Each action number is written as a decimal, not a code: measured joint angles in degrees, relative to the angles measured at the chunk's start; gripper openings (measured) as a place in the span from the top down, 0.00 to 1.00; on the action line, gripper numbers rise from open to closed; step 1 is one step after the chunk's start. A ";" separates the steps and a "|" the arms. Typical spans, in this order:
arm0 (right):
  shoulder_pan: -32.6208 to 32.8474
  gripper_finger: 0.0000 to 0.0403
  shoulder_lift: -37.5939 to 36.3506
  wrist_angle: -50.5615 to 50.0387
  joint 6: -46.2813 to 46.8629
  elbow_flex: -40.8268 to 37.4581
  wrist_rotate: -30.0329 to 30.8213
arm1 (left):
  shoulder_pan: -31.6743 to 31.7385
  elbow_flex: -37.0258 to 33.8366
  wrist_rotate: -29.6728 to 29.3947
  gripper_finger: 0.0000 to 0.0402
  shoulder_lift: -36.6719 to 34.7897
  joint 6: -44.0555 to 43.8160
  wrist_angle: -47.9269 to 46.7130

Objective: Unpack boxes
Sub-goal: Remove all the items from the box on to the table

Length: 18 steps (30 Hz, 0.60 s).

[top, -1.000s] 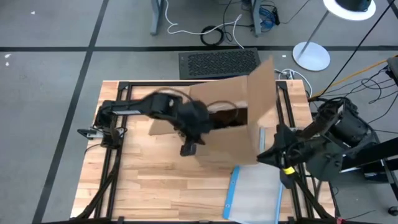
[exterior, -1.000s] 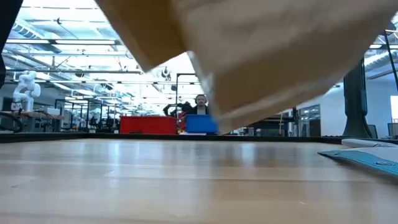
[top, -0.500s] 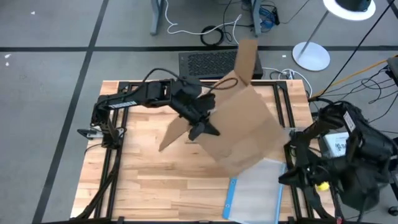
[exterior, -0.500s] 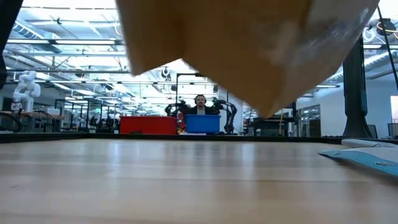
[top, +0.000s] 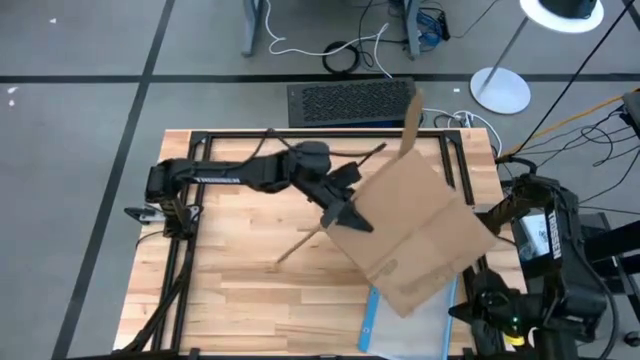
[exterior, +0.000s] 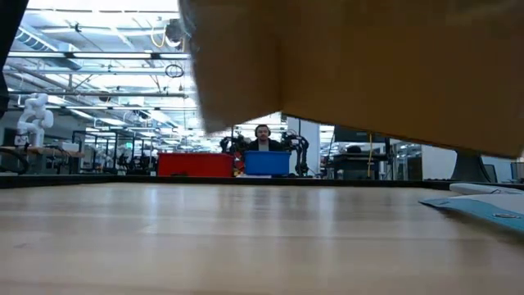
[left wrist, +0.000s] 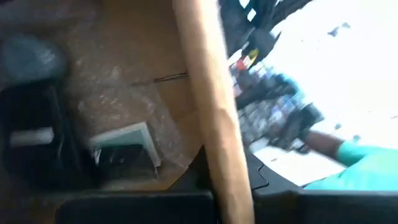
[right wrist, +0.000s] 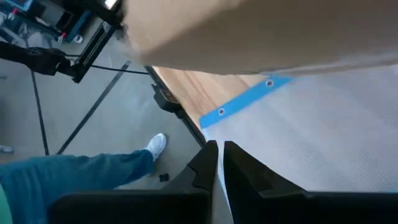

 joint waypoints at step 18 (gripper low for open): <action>-2.79 0.96 -0.04 0.36 2.39 -1.98 -1.31 | 2.84 -44.97 -20.25 0.98 -1.44 -43.14 80.26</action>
